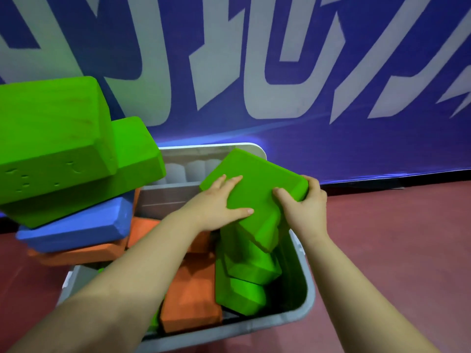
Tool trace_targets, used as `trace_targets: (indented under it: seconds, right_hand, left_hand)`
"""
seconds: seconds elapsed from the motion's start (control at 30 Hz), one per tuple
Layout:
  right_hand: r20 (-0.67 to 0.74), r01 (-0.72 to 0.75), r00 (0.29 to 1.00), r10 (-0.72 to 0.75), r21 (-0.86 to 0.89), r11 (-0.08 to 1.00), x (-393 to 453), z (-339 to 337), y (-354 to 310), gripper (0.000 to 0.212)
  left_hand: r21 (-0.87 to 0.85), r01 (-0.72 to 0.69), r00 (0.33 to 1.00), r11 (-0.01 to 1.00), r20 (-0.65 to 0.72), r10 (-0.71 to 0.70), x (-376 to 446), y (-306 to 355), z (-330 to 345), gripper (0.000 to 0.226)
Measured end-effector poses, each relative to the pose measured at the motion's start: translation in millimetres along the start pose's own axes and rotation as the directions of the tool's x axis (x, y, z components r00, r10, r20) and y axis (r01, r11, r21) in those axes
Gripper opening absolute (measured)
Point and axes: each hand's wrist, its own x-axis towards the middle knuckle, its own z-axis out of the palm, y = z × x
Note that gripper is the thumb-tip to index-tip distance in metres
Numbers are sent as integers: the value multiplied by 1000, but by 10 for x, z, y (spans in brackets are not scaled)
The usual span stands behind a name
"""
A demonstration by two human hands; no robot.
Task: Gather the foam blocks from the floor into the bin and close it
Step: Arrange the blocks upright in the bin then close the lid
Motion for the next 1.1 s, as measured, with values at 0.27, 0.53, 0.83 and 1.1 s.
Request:
trace_targets:
  seconds: [0.27,0.53,0.83,1.1]
  right_hand:
    - [-24,-111,993,114,91,990,460,108,746,42]
    - [-10,-152,987,160,253,955,840,-7,986,32]
    - [124,130,987,-104,-227,965,903,20,953,67]
    - [321,536,844,-430,-508,674,628,-2,597,60]
  left_hand:
    - [-49,55,998,997,-8,-56,357,1,553,88]
    - [73,-68,991,995,-108,76,505,245,699,87]
    - [169,21,1000,985,-17,-18,700,259,782,79]
    - [223,9,999,975,-52,3,561,196,605,88]
